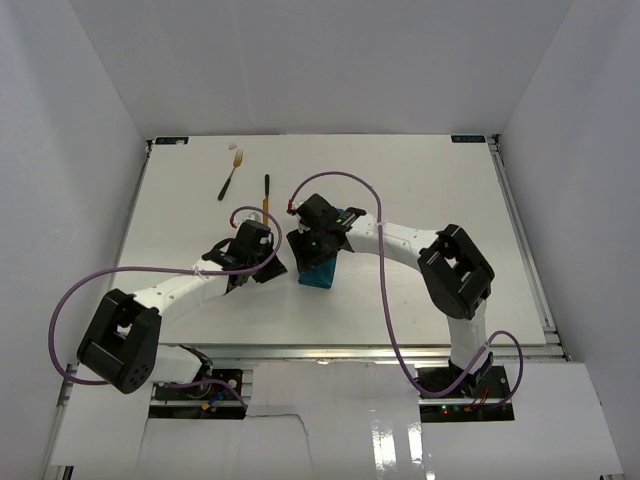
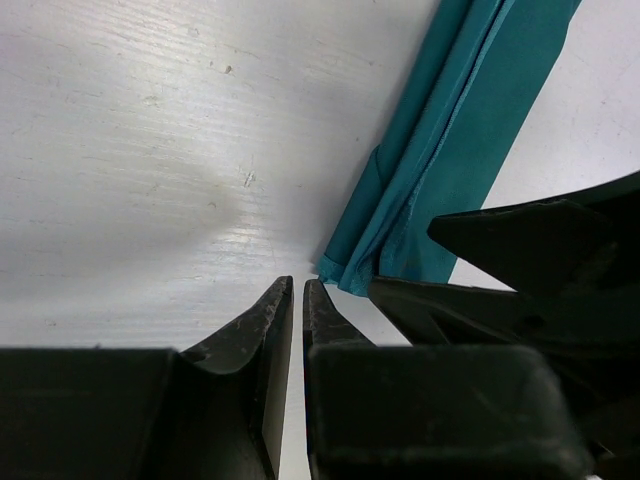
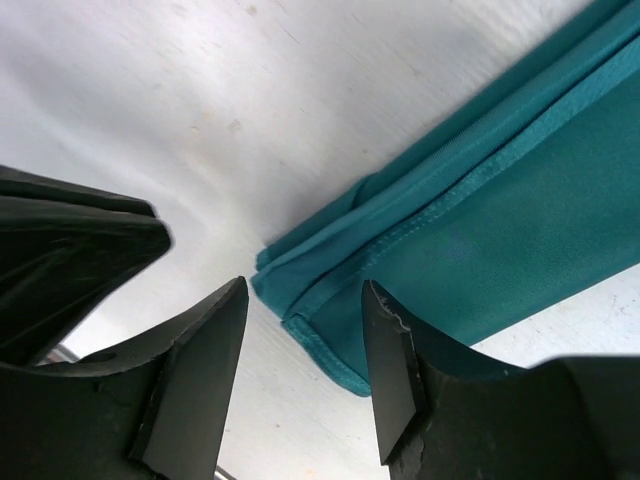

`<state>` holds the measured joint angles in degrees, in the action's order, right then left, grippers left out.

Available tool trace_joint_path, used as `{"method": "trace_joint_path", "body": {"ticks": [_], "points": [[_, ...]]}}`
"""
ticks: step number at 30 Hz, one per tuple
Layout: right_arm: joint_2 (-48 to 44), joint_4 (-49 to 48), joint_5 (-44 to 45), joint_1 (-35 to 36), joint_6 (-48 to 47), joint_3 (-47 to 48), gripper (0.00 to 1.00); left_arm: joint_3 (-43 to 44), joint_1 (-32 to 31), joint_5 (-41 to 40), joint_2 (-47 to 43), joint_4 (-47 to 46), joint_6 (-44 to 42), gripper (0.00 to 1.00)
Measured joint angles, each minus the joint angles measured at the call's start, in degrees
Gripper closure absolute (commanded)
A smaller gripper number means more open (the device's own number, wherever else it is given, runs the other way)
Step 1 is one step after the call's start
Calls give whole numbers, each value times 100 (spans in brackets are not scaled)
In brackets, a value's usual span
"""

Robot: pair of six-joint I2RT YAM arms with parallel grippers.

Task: Fold the napkin into a case and place the utensils inside
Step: Insert the spoon into the napkin.

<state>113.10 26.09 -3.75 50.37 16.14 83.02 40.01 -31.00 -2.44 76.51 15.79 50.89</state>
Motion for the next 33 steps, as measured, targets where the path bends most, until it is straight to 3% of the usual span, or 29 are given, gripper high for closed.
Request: {"method": "trace_joint_path", "body": {"ticks": [16,25,28,33], "points": [[-236,33,363,15,374,-107,44,-122,0,-42,-151,11,-2,80],[157,111,579,195,501,-2,44,-136,0,-59,-162,9,-4,80],[278,114,671,216,535,55,46,-155,0,-63,-181,7,-4,80],[319,81,765,221,581,76,60,-186,0,-76,-188,11,-4,80]]}}
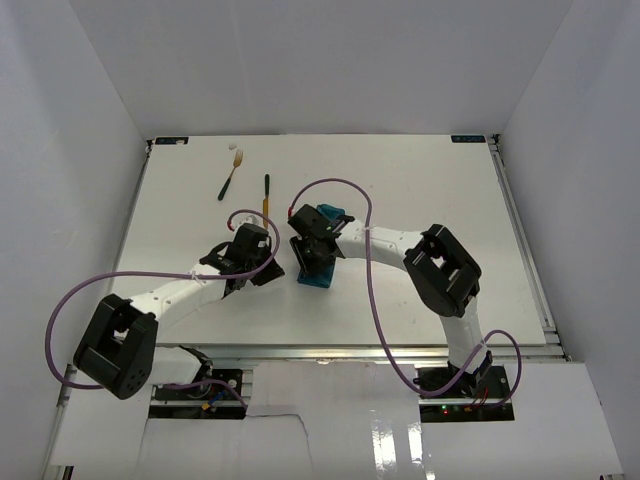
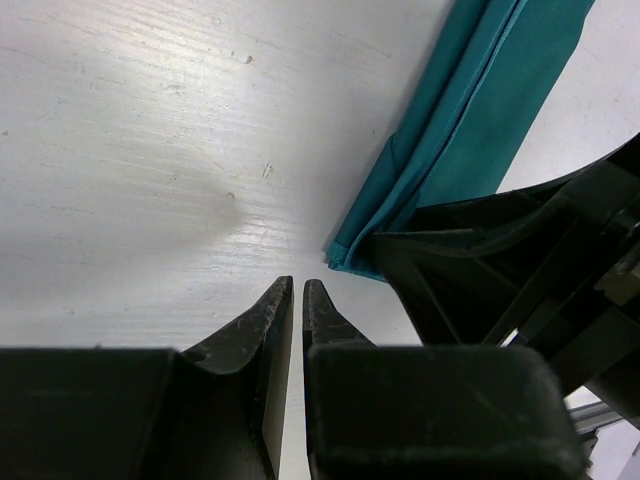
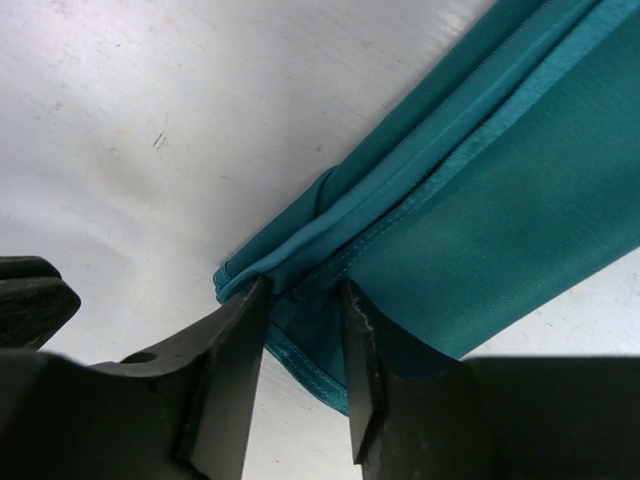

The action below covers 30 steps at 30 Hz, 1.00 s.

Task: Fold the napkin into a case and place the utensils inside
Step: Insert the spoon into the napkin.

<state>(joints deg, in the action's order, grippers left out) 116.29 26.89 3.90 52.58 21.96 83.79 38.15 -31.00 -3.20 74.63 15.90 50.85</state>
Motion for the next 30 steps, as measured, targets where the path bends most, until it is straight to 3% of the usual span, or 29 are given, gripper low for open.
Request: {"method": "trace_joint_path", "body": {"ticks": [2,4,5,13,17,21,25,30], "points": [[4,2,52,2,9,0,75,0,0,0,0,-7,0,79],[4,2,105,0,33,0,81,0,0,0,-2,-7,-2,79],[4,0,131,0,46,0,91,0,0,0,-2,-7,-2,79],[0,-92,208,2,35,-39,92,0,0,28,-7,-28,-72,74],[-50,-142,214,2,24,-44,78,2,0,188,39,-225,-138,73],[-212,-164,227,2,59,-90,73,195,2,501,546,-485,-229,99],[-415,-190,337,0,197,-142,63,444,0,758,1182,-632,-313,100],[-629,-208,378,-11,302,-273,58,466,0,907,1451,-678,-295,100]]}}
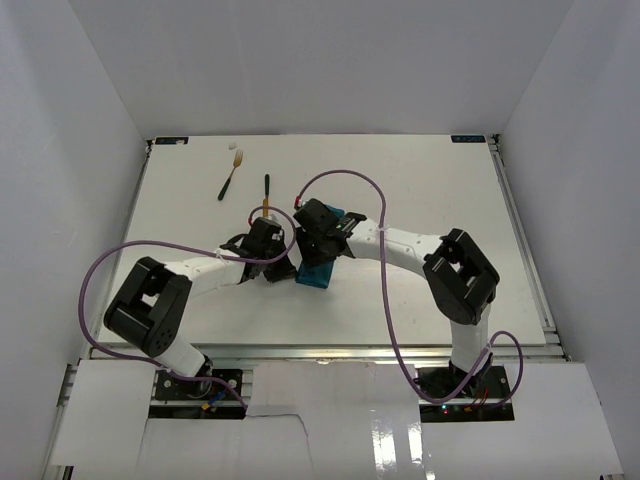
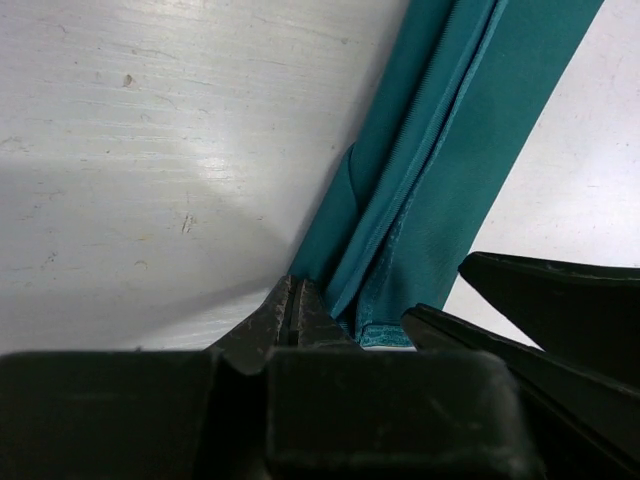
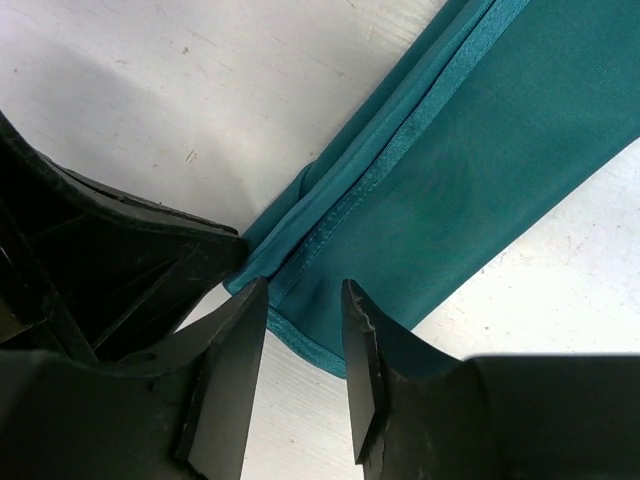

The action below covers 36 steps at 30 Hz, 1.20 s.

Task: Fold the napkin into a case and place the utensils inside
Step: Insert the spoon into the napkin.

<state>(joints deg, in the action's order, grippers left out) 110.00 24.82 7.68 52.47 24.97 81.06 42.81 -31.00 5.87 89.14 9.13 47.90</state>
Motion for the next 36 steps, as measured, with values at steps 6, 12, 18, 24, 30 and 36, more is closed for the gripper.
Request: {"method": "trace_joint_path", "body": {"ticks": [6,12,18,24,30,36], "points": [[-9,-13,-144,-33,39,-28,55,-46,4,79,-4,-83,26,100],[197,-26,-382,-50,90,-2,51,-323,2,367,-44,-372,103,100],[498,-26,-422,-61,168,66,50,-374,2,452,-44,-496,107,100],[546,-20,-459,-66,149,94,69,-376,2,452,-44,-514,107,100],[597,0,-463,-74,221,131,68,-376,2,466,-44,-533,105,100],[780,72,-492,-76,306,387,89,-376,2,485,-42,-566,101,100]]}}
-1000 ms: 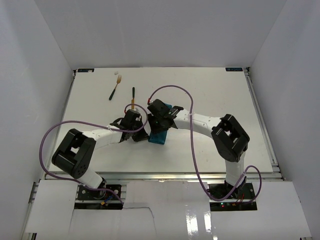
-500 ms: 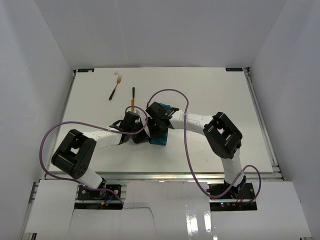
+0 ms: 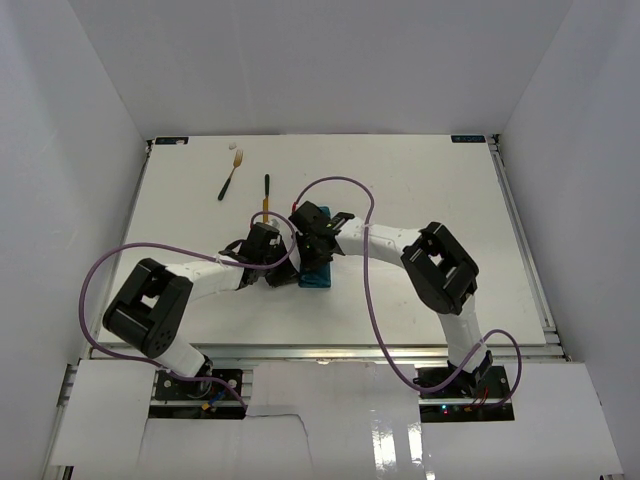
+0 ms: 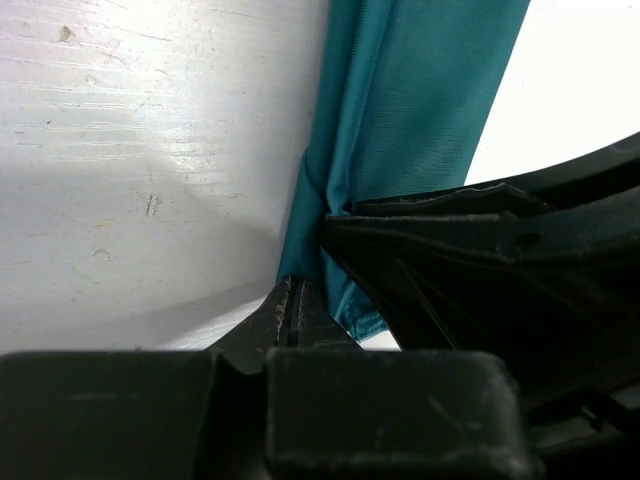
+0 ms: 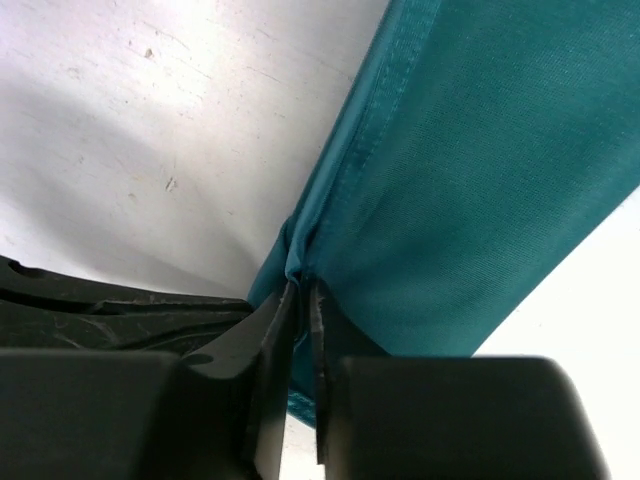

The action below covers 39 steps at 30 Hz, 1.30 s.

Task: Fold the napkin into a case and place the utensils inside
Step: Insert the spoon into the napkin.

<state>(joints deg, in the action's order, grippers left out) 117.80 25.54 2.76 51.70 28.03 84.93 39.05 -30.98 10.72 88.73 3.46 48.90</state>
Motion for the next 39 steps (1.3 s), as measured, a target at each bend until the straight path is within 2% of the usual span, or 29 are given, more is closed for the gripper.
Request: {"method": "trace_joint_path", "body": {"ticks": [1,22,34,35,39], "points": [[2,2,7,-2,15,2,92,0,0,2,0,-7,2,100],[-525,22,1191,-107,15,-111,92,157,0,-258,103,232,-4,100],[48,-68,1333,-138,24,107,92,457,0,-284,234,505,-103,100],[46,-109,1309,-140,28,107,92,529,0,-304,236,575,-96,89],[20,-315,1224,-146,35,9,92,894,0,-452,236,817,20,87]]}}
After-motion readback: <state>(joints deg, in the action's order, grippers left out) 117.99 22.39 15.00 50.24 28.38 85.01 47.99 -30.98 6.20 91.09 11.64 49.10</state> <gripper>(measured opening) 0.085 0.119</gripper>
